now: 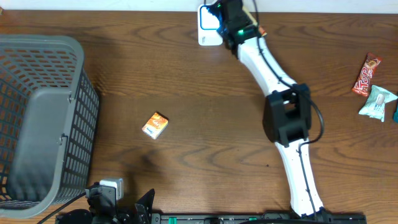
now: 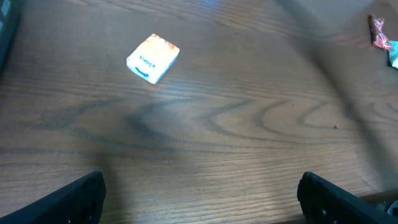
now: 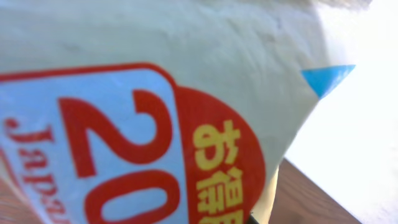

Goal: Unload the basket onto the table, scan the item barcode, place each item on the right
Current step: 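Hold the snack bag up to the white scanner, then carry the snack bag to the right table edge and release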

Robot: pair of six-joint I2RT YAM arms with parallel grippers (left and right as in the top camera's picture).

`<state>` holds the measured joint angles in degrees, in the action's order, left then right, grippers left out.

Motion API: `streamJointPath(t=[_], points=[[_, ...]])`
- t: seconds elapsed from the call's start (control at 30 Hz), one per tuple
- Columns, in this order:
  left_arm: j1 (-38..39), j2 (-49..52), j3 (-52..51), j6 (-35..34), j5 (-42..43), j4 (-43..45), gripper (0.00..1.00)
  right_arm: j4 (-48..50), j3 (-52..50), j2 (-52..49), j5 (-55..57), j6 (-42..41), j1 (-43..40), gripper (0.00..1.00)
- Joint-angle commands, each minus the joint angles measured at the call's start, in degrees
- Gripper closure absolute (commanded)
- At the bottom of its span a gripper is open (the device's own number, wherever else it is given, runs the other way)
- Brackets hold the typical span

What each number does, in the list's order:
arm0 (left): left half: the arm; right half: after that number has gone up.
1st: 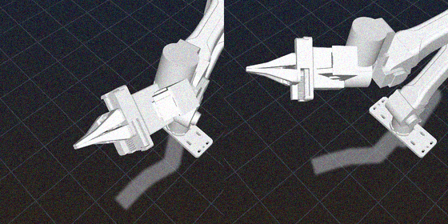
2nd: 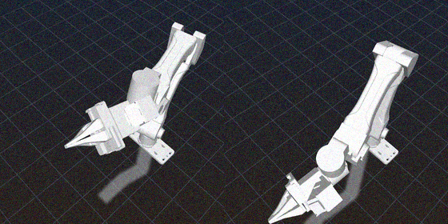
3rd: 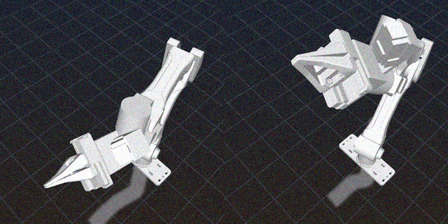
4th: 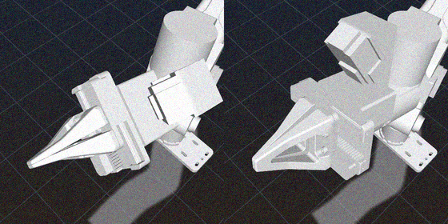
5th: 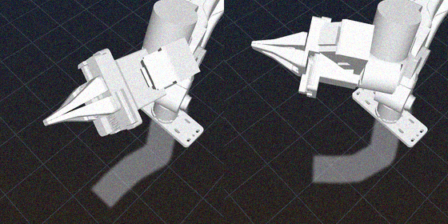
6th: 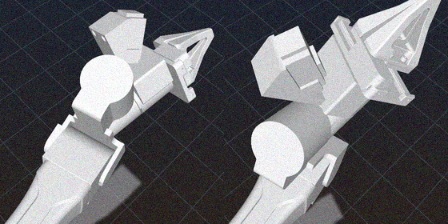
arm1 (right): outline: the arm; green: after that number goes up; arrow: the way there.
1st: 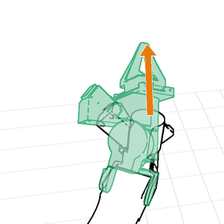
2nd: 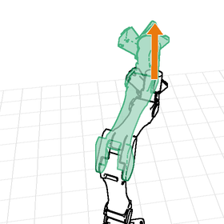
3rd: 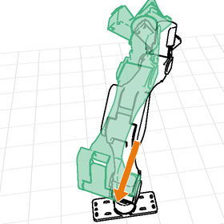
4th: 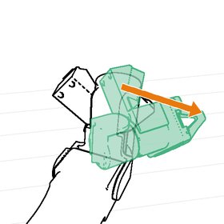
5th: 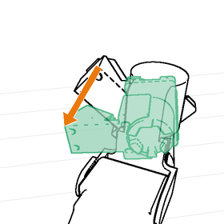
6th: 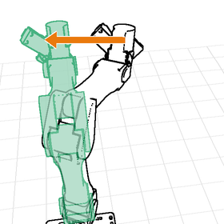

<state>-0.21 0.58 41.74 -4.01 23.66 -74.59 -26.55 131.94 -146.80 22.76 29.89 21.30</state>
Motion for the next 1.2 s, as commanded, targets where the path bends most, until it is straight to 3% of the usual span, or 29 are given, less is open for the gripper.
streamJointPath(t=[0.0,0.13,0.33,0.53,0.83,1.0,1.07,1.17], points=[[0.2,-0.4,0.3,1.0,0.1,0.0,0.02,-0.2,3.8,-1.3,2.1,0.0,1.3,0.99],[0.2,-0.4,0.3,1.0,0.1,0.0,0.02,-5.3,7.9,-1.3,4.7,-3.4,1.1,0.99],[0.2,-0.4,0.3,1.0,0.1,0.0,0.02,-21.6,15.5,-1.2,7.8,-9.8,-1.6,0.99],[0.2,-0.4,0.3,1.0,0.1,0.0,0.02,-36.5,18.8,-1.3,5.5,-17.6,-12.4,0.99],[0.2,-0.4,0.3,1.0,0.1,0.0,0.02,-36.4,10.3,-1.4,-7.0,-17.7,-27.5,0.99],[0.2,-0.4,0.3,1.0,0.1,0.0,0.02,-35.3,5.9,-1.4,-7.3,-17.9,-35.0,0.99],[0.2,-0.4,0.3,1.0,0.1,0.0,0.02,-35.5,6.1,-1.3,-7.1,-18.1,-37.4,0.92],[0.2,-0.4,0.3,1.0,0.1,0.0,0.02,-36.0,6.8,-0.5,-0.5,-24.4,-39.5,0.97]])
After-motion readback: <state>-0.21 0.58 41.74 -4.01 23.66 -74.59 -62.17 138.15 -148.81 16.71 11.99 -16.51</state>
